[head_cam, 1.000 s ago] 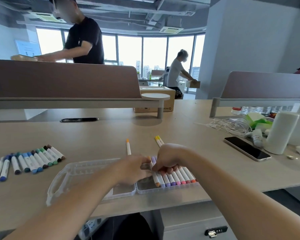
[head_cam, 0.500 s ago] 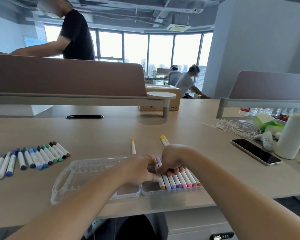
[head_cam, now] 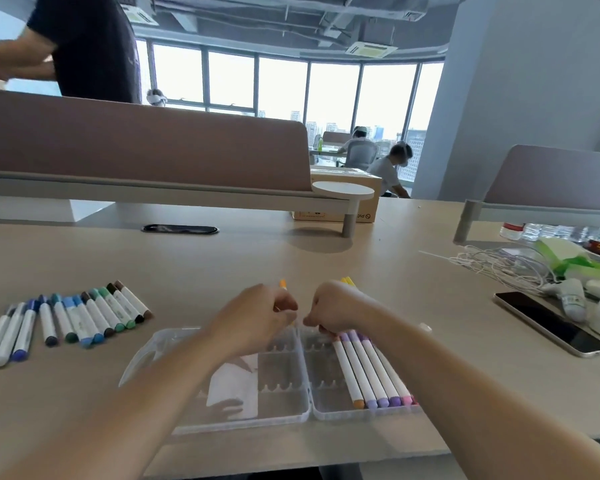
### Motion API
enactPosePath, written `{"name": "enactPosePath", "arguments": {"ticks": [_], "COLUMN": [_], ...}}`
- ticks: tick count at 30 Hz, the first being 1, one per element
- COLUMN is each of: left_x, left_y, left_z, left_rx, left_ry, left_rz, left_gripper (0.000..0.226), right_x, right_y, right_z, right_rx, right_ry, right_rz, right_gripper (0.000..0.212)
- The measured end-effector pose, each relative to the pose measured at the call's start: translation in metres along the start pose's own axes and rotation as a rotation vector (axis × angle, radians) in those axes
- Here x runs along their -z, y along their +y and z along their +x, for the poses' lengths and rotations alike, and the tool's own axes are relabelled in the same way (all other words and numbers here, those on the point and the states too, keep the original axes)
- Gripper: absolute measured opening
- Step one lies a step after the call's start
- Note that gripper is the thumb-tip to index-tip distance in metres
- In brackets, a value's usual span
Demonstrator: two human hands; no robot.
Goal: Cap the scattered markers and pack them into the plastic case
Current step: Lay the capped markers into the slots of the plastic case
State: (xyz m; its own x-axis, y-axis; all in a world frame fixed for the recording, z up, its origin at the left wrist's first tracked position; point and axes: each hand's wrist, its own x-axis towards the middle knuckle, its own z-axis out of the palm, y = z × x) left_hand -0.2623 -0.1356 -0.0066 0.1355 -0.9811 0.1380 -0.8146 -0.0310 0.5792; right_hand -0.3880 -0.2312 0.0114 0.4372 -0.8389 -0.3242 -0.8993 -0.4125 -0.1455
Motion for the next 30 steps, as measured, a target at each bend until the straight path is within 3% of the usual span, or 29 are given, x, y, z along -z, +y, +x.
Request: {"name": "enactPosePath", "arguments": {"ticks": [8, 11, 15, 17, 21, 25, 30], "left_x": [0.014, 0.015, 0.012, 0.008, 0.001, -0.01, -0.027], "left_y": [-0.025, -0.031, -0.03, -0.027, -0.012, 0.009, 0.032], "left_z": [0.013, 0.014, 0.013, 0.011, 0.009, 0.002, -0.011], "left_rx": [0.033, 0.042, 0.061, 0.086, 0.093, 0.053, -0.005], "left_ry": [0.046, 0.041, 0.052, 0.044, 0.041, 0.014, -0.057], "left_rz": [0.015, 0.006, -0.032, -0.076, -0.086, -0.032, 0.07], "left_gripper": [0.017, 0.018, 0.021, 0.024, 0.029, 0.032, 0.041], "right_x": [-0.001, -0.008, 0.001, 0.012, 0.029, 0.023, 0.006], "right_y": [-0.03, -0.038, -0.032, -0.026, -0.012, 0.008, 0.026], "right_z": [0.056, 0.072, 0.067, 0.051, 0.009, -0.02, -0.033], "right_rx": [-0.023, -0.055, -0.01, 0.015, 0.063, 0.059, 0.001], "right_ry": [0.134, 0.12, 0.116, 0.135, -0.026, -0.276, -0.369], "right_rz": [0.138, 0.065, 0.117, 0.134, 0.098, 0.056, 0.027], "right_gripper": [0.035, 0.027, 0.017, 0.023, 0.037, 0.036, 0.03]}}
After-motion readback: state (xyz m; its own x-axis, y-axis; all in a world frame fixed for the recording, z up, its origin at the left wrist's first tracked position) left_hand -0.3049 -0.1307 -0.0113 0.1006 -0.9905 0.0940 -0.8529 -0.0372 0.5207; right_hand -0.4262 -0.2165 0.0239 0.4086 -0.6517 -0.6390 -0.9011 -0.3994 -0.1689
